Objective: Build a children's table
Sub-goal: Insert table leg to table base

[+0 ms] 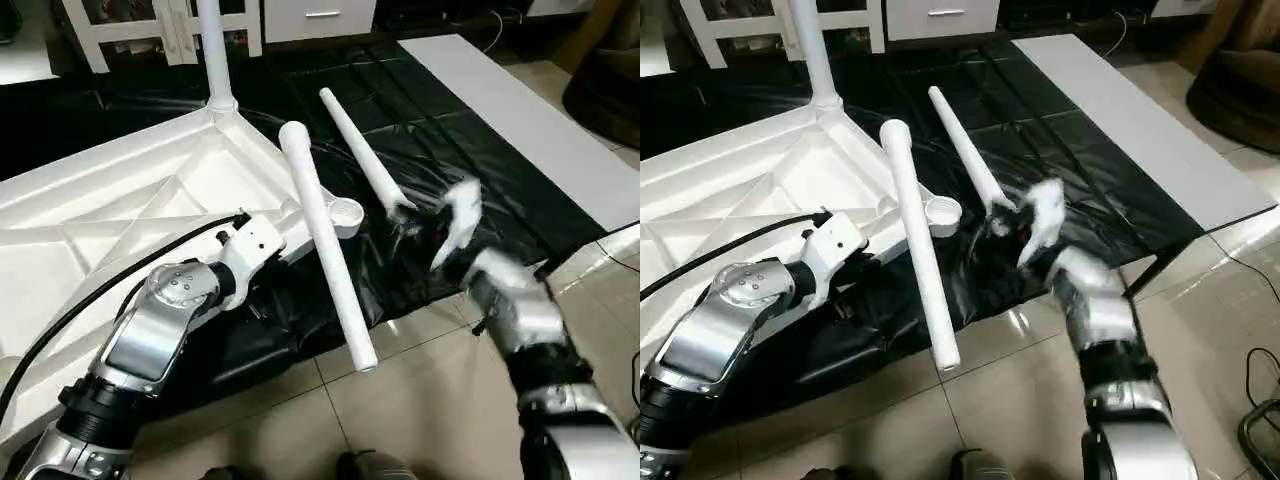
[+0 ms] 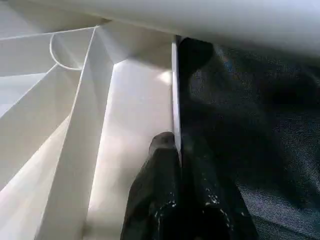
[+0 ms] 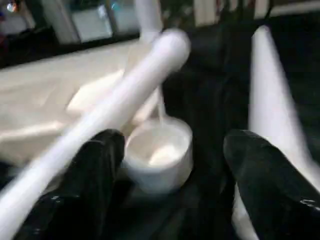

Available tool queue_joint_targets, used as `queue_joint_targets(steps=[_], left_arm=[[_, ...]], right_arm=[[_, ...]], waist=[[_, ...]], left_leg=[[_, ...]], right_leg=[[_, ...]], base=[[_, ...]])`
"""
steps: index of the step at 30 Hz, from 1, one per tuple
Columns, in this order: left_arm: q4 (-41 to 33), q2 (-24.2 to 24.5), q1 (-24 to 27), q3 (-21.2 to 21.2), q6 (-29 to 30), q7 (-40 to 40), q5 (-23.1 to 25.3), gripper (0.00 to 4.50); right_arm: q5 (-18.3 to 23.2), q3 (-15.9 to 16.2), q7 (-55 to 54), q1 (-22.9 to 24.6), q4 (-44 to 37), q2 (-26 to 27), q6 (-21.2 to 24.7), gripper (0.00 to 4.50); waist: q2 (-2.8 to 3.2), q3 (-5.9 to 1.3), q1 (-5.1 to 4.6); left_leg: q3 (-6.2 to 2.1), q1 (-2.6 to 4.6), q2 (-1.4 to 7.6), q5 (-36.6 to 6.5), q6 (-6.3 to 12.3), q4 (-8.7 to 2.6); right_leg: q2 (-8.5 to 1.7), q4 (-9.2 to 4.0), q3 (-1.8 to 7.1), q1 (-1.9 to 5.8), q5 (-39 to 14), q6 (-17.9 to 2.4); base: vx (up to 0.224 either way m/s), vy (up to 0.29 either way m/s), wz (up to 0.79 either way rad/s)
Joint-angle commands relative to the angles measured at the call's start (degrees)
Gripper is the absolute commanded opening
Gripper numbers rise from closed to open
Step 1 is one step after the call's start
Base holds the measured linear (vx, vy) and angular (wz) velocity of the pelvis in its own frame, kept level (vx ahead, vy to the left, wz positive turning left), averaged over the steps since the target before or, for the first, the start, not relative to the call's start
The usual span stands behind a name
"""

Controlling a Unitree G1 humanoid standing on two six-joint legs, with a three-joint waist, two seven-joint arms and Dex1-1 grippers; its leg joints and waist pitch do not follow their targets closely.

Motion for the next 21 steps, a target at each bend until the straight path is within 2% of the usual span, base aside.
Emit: queue_joint_targets(steps=[1, 7, 9, 10, 11, 13, 14, 15, 16, 18, 19, 21], left_arm=[[3.09, 0.51, 1.87, -0.70, 0.01, -0.27, -0.07, 0.00], [3.49, 0.96, 1.50, -0.49, -0.62, -1.22, -0.53, 0.00], [3.69, 1.26, 0.97, 0.17, 0.44, -3.32, -2.32, 0.45], [3.69, 1.26, 0.97, 0.17, 0.44, -3.32, -2.32, 0.45], [4.10, 1.47, 0.35, 0.50, 0.80, -4.00, -2.83, 0.56], [4.31, 1.59, 0.10, 0.57, 0.82, -4.24, -2.94, 0.66], [5.35, 2.12, -0.81, 0.64, 0.39, -4.69, -2.77, 0.71], [5.35, 2.12, -0.81, 0.64, 0.39, -4.69, -2.77, 0.80], [5.35, 2.12, -0.81, 0.64, 0.39, -4.69, -2.77, 0.91], [6.37, 2.33, -2.19, 1.62, 0.32, -4.27, -2.79, 1.04], [6.39, 2.36, -2.36, 1.78, 0.27, -4.10, -2.75, 1.25], [6.33, 2.42, -2.55, 1.94, 0.54, -4.21, -2.95, 1.36]], right_arm=[[1.03, -0.48, -0.86, -1.97, -2.94, -0.51, 3.53, 3.90], [0.02, 2.33, -2.08, -8.19, -3.29, -0.70, 12.56, 4.44], [-0.57, 2.67, -3.11, -12.92, -0.65, -0.20, 16.34, 4.49], [-0.57, 2.67, -3.11, -12.92, -0.65, -0.20, 16.34, 4.50], [-1.95, 3.56, -4.15, -14.88, 1.88, -0.33, 18.66, 4.50], [-2.39, 3.85, -4.71, -15.51, 2.75, -0.35, 19.91, 4.50], [-3.59, 4.14, -8.03, -16.52, 5.42, -0.05, 23.30, 4.50], [-3.59, 4.14, -8.03, -16.52, 5.42, -0.05, 23.30, 4.50], [-3.59, 4.14, -8.03, -16.52, 5.42, -0.05, 23.30, 4.50], [-6.70, 6.26, -12.75, -16.28, 8.87, -0.24, 30.96, 4.50], [-7.04, 6.52, -13.48, -16.14, 9.39, -0.26, 32.78, 4.50], [-7.70, 6.85, -14.83, -16.08, 10.64, -0.35, 34.70, 4.50]], waist=[[0.06, -3.47, 0.81], [0.09, -3.61, 0.81], [-0.05, -3.66, 0.84], [-0.05, -3.66, 0.84], [-0.12, -3.59, 0.86], [0.15, -3.61, 1.22], [0.22, -3.71, 1.46], [0.22, -3.71, 1.46], [0.03, -3.90, 1.78], [-0.05, -3.92, 1.96], [-0.10, -3.95, 1.97], [-0.26, -3.75, 1.99]], left_leg=[[-1.15, 0.82, 1.86, -5.01, 5.57, -3.10], [-1.20, 0.86, 1.77, -5.07, 4.51, -2.92], [-1.08, 0.97, 1.76, -4.97, 4.25, -2.83], [-1.08, 0.97, 1.76, -4.97, 4.25, -2.83], [-0.98, 1.05, 1.73, -4.68, 3.97, -2.75], [-0.95, 1.17, 1.75, -4.34, 3.61, -2.72], [-0.91, 1.22, 1.72, -3.35, 3.48, -2.74], [-0.91, 1.22, 1.72, -3.35, 3.48, -2.74], [-0.83, 1.26, 1.64, -1.44, 3.45, -2.66], [-0.78, 1.13, 1.44, 0.11, 3.52, -2.59], [-0.78, 1.09, 1.39, 0.10, 3.40, -2.57], [-0.80, 0.99, 1.55, -1.36, 3.05, -2.59]], right_leg=[[-3.69, -3.96, 2.33, 2.78, 0.96, -16.37], [-3.60, -3.79, 2.33, 2.73, -0.35, -16.19], [-3.60, -3.75, 2.38, 2.60, -0.54, -16.20], [-3.60, -3.75, 2.38, 2.60, -0.54, -16.20], [-3.54, -3.67, 2.39, 2.44, -0.55, -16.40], [-3.59, -3.61, 2.43, 2.43, -0.23, -16.16], [-3.50, -3.46, 2.43, 2.53, 1.28, -16.27], [-3.50, -3.46, 2.43, 2.53, 1.28, -16.27], [-3.40, -3.06, 2.41, 2.61, 4.07, -16.62], [-3.23, -2.84, 2.38, 2.81, 6.81, -17.03], [-3.22, -2.83, 2.40, 2.90, 6.80, -17.02], [-3.49, -2.94, 2.47, 2.88, 5.40, -16.72]], base=[[0.000, 0.000, 0.00], [0.000, 0.000, 0.00], [0.000, 0.000, 0.00], [0.000, 0.000, 0.00], [0.000, 0.000, 0.00], [0.000, 0.000, 0.00], [0.000, 0.000, 0.00], [0.000, 0.000, 0.00], [0.000, 0.000, 0.00], [0.000, 0.000, 0.00], [0.000, 0.000, 0.00], [0.000, 0.000, 0.00]])
